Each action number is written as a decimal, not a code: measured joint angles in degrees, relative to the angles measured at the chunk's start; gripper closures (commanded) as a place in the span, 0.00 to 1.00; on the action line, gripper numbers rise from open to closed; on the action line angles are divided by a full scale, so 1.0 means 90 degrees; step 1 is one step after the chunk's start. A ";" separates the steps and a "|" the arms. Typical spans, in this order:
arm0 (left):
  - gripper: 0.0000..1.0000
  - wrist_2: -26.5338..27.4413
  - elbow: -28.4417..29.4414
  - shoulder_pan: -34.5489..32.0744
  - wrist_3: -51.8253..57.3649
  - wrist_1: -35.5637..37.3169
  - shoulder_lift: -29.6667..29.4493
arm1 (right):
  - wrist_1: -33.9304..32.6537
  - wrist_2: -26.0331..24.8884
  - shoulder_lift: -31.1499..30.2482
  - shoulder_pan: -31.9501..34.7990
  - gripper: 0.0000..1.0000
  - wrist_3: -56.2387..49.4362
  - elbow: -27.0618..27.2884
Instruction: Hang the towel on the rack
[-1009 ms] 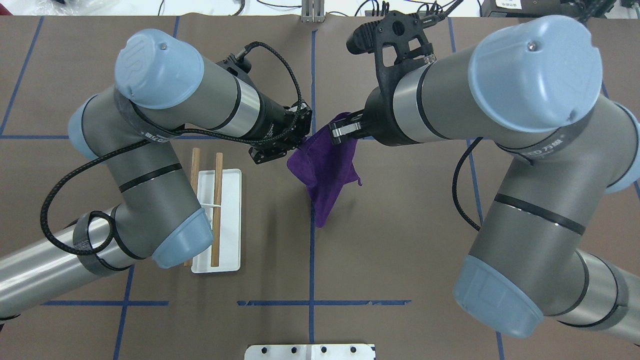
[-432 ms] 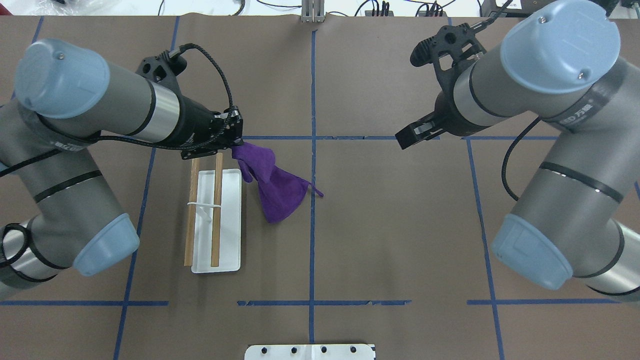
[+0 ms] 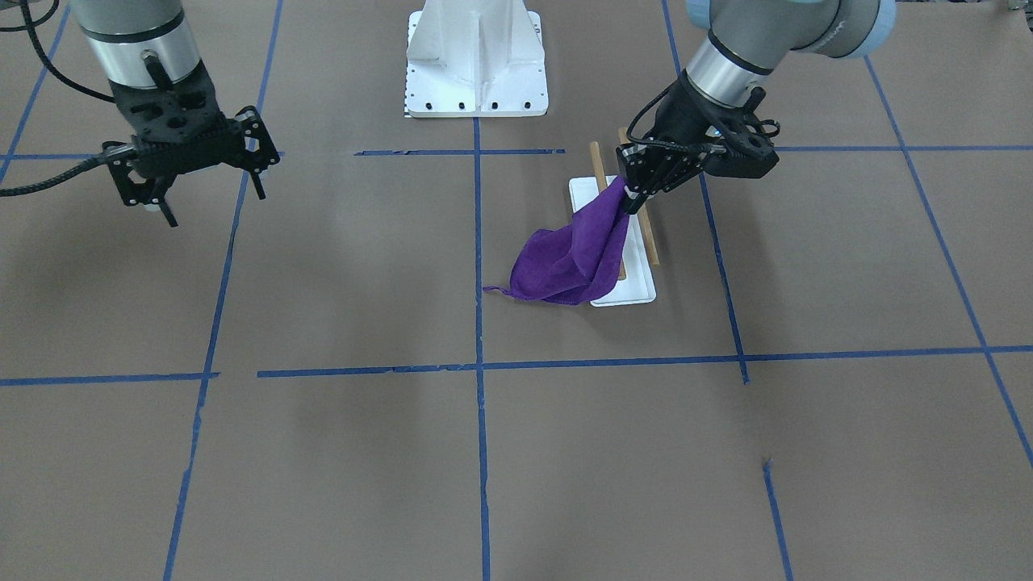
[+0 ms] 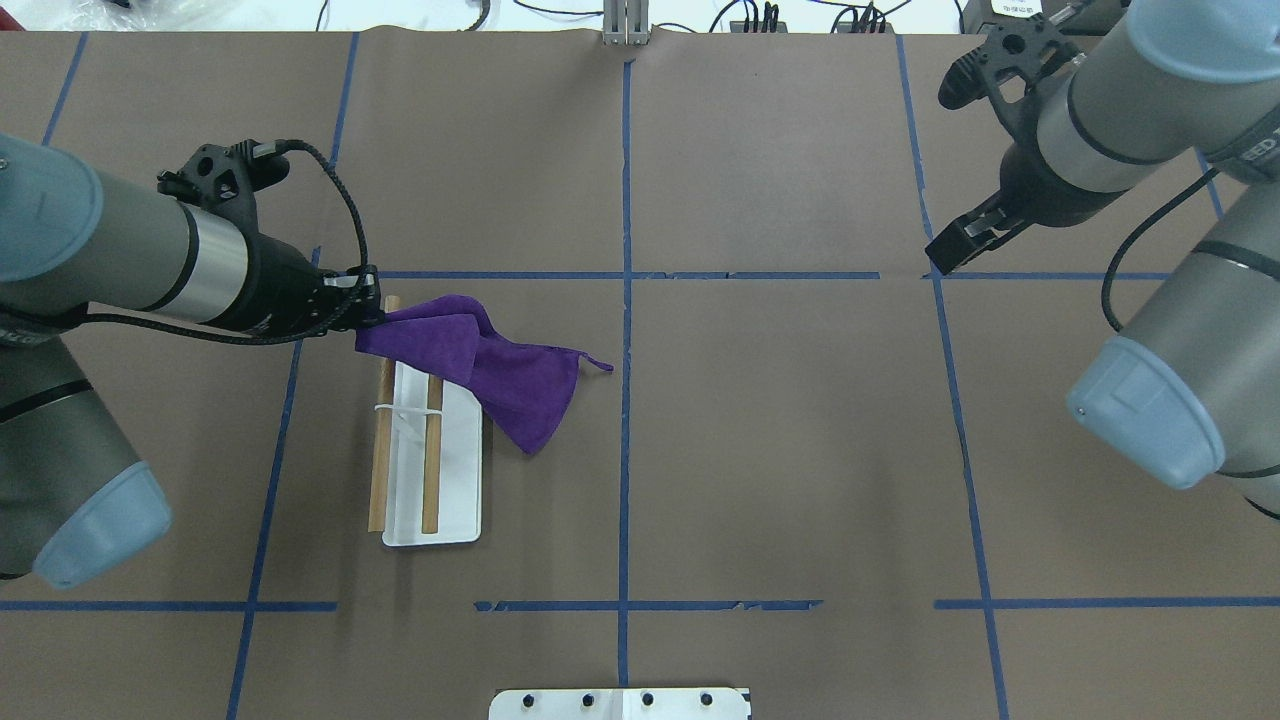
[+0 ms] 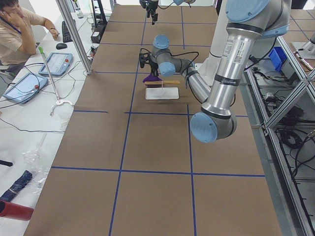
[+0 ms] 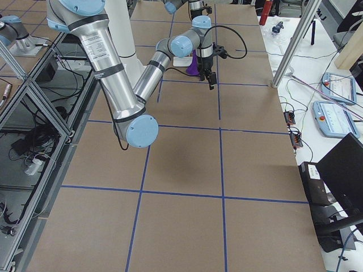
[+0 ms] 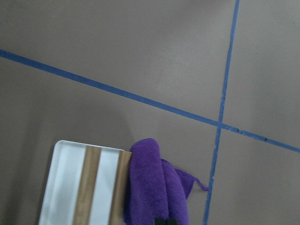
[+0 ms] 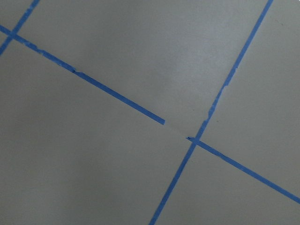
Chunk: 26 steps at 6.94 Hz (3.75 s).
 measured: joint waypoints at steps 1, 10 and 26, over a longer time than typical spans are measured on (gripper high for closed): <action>1.00 -0.0003 -0.0011 -0.0040 0.0556 -0.0018 0.0338 | -0.0014 0.0219 -0.0211 0.0290 0.00 -0.0411 -0.0088; 0.00 0.0010 0.0378 -0.0372 0.2763 -0.0136 0.0846 | 0.0032 0.0574 -0.1969 0.1667 0.00 -0.0934 -0.0415; 0.00 -0.2165 0.1744 -0.5139 0.8837 0.2635 0.2424 | 0.3003 0.1780 -0.4029 0.4007 0.00 -0.1134 -0.1920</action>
